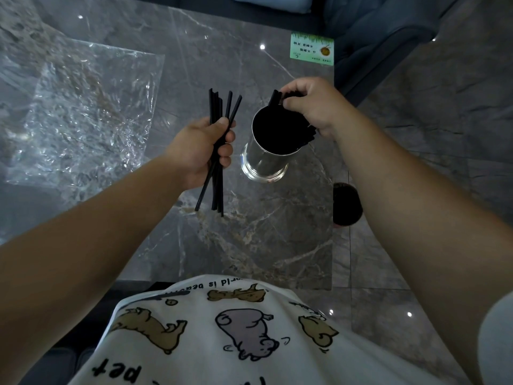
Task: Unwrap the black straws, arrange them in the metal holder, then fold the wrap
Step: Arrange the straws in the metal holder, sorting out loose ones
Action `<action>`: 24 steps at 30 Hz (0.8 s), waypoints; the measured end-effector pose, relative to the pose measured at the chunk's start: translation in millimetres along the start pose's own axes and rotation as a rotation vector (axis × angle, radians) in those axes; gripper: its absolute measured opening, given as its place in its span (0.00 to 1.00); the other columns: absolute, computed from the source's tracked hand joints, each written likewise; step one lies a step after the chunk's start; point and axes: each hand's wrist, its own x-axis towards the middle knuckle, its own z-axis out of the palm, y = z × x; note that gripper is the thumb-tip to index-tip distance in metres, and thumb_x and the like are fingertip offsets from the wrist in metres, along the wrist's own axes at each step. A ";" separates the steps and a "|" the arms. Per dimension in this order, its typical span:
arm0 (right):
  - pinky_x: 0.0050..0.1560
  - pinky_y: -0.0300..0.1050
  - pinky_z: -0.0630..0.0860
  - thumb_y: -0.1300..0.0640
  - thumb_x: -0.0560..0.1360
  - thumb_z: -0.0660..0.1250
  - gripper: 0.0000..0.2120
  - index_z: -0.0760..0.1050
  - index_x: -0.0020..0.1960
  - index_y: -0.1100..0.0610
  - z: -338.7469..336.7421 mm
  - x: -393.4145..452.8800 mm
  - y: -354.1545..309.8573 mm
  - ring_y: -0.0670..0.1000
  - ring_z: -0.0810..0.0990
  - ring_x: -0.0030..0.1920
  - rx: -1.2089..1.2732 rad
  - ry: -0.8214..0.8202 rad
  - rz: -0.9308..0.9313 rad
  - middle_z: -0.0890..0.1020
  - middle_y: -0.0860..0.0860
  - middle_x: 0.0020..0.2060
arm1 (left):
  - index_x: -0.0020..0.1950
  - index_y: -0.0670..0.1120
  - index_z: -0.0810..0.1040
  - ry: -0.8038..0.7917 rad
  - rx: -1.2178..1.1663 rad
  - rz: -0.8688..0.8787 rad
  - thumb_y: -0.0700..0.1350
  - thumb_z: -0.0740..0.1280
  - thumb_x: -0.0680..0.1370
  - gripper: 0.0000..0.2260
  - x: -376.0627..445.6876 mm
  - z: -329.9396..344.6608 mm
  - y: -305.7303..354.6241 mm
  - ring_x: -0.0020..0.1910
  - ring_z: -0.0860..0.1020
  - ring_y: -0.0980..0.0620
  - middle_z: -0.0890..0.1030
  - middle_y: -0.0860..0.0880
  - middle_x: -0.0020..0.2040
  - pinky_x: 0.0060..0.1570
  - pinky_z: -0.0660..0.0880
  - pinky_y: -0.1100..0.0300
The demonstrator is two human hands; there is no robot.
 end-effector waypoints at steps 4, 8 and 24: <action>0.42 0.44 0.81 0.61 0.70 0.69 0.10 0.81 0.43 0.46 -0.4 0.4 -1.5 0.47 0.84 0.41 0.004 -0.041 0.006 0.83 0.48 0.41 | 0.52 0.45 0.74 -0.004 -0.002 0.001 0.46 0.59 0.83 0.07 -0.6 1.3 0.8 0.29 0.68 0.56 0.74 0.52 0.35 0.29 0.68 0.63; 0.45 0.47 0.82 0.56 0.69 0.74 0.06 0.81 0.45 0.47 2.5 0.0 -5.1 0.50 0.84 0.45 -0.040 -0.038 -0.007 0.83 0.48 0.43 | 0.52 0.45 0.74 -0.005 0.002 0.002 0.46 0.59 0.82 0.07 -1.3 2.9 1.4 0.29 0.69 0.56 0.74 0.52 0.35 0.29 0.68 0.63; 0.61 0.43 0.76 0.63 0.76 0.67 0.17 0.79 0.61 0.49 4.6 -0.7 -10.4 0.45 0.80 0.54 -0.033 -0.094 -0.009 0.82 0.47 0.55 | 0.52 0.45 0.74 0.014 0.018 0.013 0.45 0.58 0.83 0.07 -7.9 1.3 5.3 0.29 0.68 0.56 0.74 0.52 0.35 0.29 0.68 0.63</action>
